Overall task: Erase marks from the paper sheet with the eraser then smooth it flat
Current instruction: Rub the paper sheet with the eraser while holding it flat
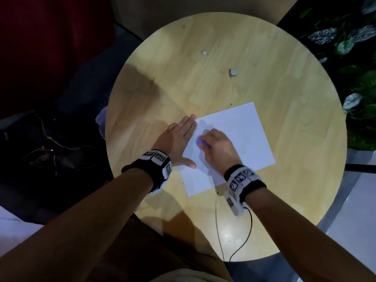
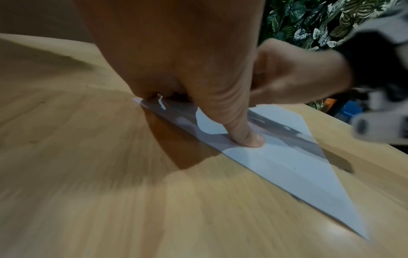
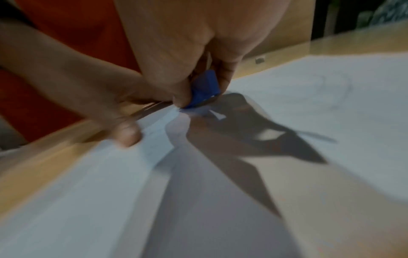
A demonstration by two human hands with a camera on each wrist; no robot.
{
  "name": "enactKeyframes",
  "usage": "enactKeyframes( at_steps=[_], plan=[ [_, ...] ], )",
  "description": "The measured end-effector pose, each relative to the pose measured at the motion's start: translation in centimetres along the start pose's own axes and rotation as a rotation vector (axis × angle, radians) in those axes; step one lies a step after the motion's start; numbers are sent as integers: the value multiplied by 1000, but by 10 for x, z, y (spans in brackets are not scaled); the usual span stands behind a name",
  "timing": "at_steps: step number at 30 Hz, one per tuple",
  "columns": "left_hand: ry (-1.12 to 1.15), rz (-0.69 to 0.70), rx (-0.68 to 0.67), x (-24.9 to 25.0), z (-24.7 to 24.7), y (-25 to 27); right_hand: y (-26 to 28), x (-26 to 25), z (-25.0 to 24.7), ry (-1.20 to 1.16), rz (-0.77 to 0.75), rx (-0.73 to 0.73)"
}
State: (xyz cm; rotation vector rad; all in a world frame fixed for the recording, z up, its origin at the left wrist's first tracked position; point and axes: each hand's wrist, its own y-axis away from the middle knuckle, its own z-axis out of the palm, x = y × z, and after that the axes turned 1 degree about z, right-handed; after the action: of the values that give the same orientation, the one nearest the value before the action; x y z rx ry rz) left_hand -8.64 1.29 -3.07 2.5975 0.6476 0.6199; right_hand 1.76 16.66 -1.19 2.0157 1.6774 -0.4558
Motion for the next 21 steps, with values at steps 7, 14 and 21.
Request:
enactKeyframes(
  at_steps=[7, 14, 21],
  plan=[
    [-16, -15, -4, 3, -1, 0, 5, -8, 14, -55, 69, 113],
    [-16, -21, -15, 5, -4, 0, -30, 14, -3, -2, 118, 175],
    [-14, -35, -21, 7, -5, -1, 2, -11, 3, -14, -49, -20]
  ],
)
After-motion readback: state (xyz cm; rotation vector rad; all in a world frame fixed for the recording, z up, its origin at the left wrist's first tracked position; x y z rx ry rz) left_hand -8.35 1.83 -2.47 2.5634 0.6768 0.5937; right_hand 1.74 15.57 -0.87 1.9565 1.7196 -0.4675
